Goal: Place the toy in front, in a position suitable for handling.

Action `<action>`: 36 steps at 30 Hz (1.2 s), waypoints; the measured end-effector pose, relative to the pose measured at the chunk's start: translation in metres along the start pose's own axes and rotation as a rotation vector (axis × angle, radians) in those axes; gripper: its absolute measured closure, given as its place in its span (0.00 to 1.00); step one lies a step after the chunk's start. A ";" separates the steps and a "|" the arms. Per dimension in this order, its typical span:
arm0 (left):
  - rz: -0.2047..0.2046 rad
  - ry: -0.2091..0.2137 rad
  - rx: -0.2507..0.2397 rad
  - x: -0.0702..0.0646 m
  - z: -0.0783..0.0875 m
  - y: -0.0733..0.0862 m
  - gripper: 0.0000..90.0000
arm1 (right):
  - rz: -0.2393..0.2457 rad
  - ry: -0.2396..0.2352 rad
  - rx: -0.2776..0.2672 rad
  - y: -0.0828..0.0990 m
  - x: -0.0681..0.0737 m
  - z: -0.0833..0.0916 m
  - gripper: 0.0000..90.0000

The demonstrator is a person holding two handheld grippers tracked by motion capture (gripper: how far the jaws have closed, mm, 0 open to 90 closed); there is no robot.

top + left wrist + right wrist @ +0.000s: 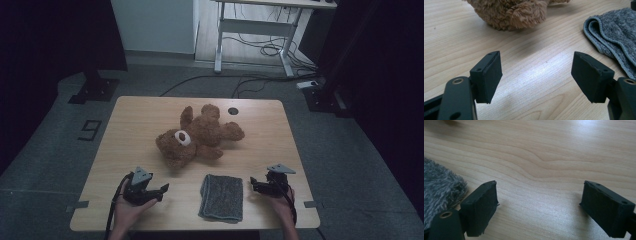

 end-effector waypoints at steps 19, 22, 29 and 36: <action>0.001 0.004 -0.025 -0.010 -0.005 -0.015 0.27 | 0.045 -0.018 -0.080 -0.020 0.009 -0.001 0.17; -0.007 0.011 -0.029 -0.013 -0.008 -0.021 0.27 | 0.061 -0.063 -0.089 -0.033 0.019 -0.005 0.17; -0.011 0.005 -0.005 -0.012 -0.024 -0.032 0.27 | 0.110 -0.111 -0.097 -0.058 0.033 -0.014 0.16; -0.010 -0.018 0.020 -0.005 -0.043 -0.033 0.25 | 0.090 -0.161 -0.110 -0.077 0.035 -0.033 0.16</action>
Point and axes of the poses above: each handheld gripper's, and its own axes: z roughly backward along the jaws, y roughly out of its underside, x roughly to its left, the point moved 1 cm from there along -z, roughly forward along the jaws, and after that the axes turned 14 degrees about -x, right-handed, at the moved point
